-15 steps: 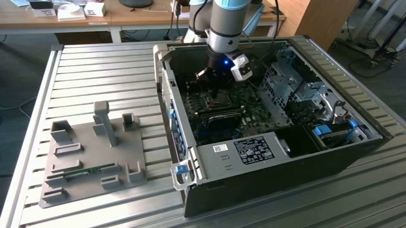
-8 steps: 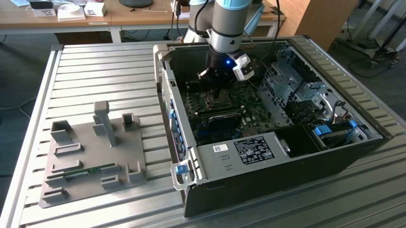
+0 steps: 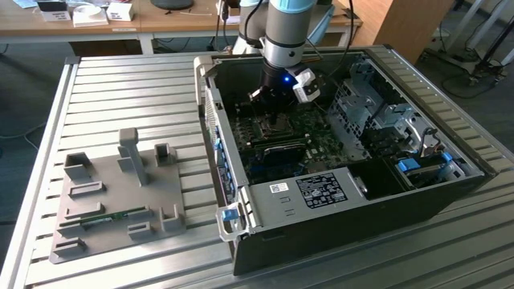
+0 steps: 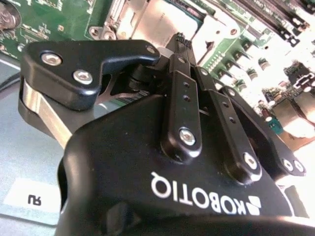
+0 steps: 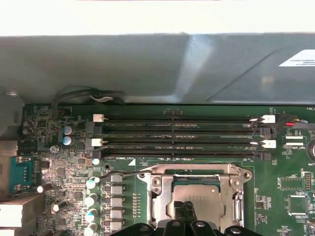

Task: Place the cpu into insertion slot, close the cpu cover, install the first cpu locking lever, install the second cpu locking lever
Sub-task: 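Close the cpu cover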

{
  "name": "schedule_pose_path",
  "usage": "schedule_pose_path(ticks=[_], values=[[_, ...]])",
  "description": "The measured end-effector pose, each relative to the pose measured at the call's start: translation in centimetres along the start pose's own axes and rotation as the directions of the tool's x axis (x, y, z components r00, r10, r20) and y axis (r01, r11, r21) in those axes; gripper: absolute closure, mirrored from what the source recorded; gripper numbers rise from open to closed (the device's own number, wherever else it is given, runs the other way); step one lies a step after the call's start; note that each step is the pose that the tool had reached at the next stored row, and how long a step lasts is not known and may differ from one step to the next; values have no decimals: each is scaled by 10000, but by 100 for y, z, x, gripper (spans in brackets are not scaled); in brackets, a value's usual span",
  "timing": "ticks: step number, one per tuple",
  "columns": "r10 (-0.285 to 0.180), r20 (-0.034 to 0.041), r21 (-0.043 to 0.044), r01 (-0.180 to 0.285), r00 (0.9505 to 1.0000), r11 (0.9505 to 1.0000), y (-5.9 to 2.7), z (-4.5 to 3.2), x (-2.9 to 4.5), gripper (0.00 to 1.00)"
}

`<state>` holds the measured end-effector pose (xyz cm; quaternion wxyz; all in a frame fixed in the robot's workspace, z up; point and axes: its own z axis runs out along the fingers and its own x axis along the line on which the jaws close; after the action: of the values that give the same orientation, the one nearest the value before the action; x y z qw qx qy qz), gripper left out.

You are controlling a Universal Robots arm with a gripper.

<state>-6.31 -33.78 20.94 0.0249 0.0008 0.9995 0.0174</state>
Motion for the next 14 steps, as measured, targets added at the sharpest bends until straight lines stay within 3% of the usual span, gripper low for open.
schedule_pose_path(ticks=[7,14], values=[[1,1,0,-1,10000,10000,0,9,113,89],[0,0,2,0,10000,10000,-2,40,153,89]])
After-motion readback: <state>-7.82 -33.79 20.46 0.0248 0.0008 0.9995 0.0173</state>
